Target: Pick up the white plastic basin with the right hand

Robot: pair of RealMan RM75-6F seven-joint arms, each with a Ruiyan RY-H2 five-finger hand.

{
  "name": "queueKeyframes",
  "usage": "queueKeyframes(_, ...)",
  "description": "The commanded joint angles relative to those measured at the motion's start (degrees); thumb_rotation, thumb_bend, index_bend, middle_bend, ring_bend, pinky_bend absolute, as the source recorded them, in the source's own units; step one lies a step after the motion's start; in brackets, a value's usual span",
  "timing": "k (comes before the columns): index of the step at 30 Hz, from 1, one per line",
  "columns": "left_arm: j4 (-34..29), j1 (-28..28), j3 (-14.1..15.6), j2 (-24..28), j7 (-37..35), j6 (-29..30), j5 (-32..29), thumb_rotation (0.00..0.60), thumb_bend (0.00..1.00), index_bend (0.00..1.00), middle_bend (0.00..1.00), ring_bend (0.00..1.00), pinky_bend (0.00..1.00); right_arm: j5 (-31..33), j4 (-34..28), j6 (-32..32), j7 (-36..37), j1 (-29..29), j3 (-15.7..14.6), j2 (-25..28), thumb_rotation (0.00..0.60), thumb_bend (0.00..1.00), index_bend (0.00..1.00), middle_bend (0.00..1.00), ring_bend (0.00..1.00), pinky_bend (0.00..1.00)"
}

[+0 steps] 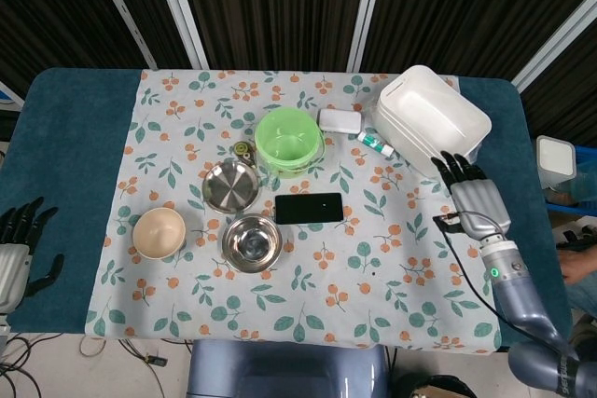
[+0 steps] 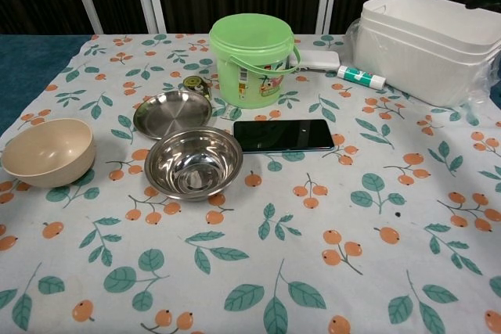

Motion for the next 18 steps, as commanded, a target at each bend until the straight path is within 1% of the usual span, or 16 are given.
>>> queueKeyframes(1,-0.3,-0.1,0.0,0.1,0.2,-0.2,-0.2,0.600,0.39,0.12,0.00,0.00,0.00,7.8,3.2,-4.0,-5.1,5.2,3.4,-3.5,0.600,0.19,0.02,0.09,0.05,0.17)
queueKeyframes(5,-0.5,-0.1,-0.2,0.3,0.1,-0.2,-0.5,0.600,0.39,0.12,0.00,0.00,0.00,12.6,7.6,-4.4,-9.0,9.7,5.3,-6.8,0.600,0.19,0.02,0.12,0.09,0.17)
queueKeyframes(10,-0.4,-0.2,-0.3,0.4,-0.1,-0.7,-1.1,0.600,0.39,0.12,0.00,0.00,0.00,17.2,13.9,-6.5,-12.2,14.3,5.8,-10.1,0.600,0.20,0.03,0.14,0.12,0.17)
queueKeyframes(14,-0.3,-0.2,-0.4,0.4,-0.1,-0.8,-1.3,0.600,0.39,0.12,0.00,0.00,0.00,19.9,17.1,-8.0,-12.9,16.0,5.6,-11.5,0.600,0.21,0.04,0.14,0.13,0.20)
queueKeyframes(18,-0.3,-0.4,-0.6,0.4,-0.2,-1.0,-1.7,0.600,0.39,0.12,0.00,0.00,0.00,23.7,19.7,-10.1,-10.8,16.9,6.0,-13.1,0.600,0.21,0.05,0.15,0.15,0.21)
